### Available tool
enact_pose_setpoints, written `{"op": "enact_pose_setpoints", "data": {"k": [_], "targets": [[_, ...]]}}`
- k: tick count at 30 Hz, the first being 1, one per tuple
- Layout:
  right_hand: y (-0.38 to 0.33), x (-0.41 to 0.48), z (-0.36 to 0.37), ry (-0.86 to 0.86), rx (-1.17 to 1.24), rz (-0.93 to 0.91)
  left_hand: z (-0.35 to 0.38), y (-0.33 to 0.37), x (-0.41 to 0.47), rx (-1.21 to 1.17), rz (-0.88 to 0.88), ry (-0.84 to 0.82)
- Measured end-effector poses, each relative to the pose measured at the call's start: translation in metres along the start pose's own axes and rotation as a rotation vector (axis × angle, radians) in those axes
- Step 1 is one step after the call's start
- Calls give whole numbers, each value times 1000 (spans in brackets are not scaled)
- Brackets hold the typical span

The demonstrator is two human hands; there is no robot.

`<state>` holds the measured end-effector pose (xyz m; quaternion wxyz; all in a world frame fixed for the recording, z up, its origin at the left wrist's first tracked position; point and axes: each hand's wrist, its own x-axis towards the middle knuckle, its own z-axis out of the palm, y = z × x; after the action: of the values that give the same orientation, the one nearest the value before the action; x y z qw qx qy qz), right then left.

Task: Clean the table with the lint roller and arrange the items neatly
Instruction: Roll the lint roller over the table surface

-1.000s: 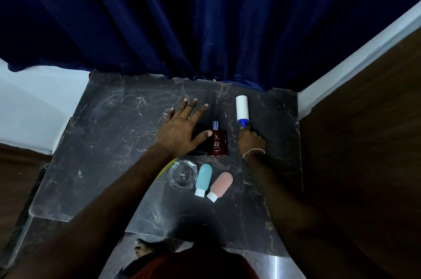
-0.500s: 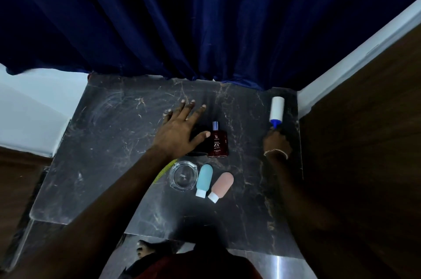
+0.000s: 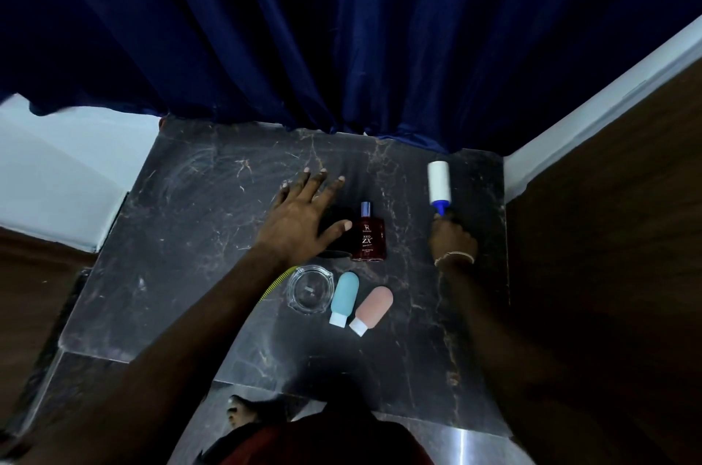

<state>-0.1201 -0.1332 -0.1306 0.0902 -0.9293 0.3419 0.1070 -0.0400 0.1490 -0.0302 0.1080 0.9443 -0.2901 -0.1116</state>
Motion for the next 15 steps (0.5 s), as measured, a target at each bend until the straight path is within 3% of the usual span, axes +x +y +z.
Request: {"op": "enact_pose_setpoints", "data": {"k": [7,15], "targets": [[-54,-28,11,-59,-92,-217,-2,-4,-7,-9,-21,14],[-36,-16,4,11,81,-31,-9,-6,-16,-2,-34,7]]}}
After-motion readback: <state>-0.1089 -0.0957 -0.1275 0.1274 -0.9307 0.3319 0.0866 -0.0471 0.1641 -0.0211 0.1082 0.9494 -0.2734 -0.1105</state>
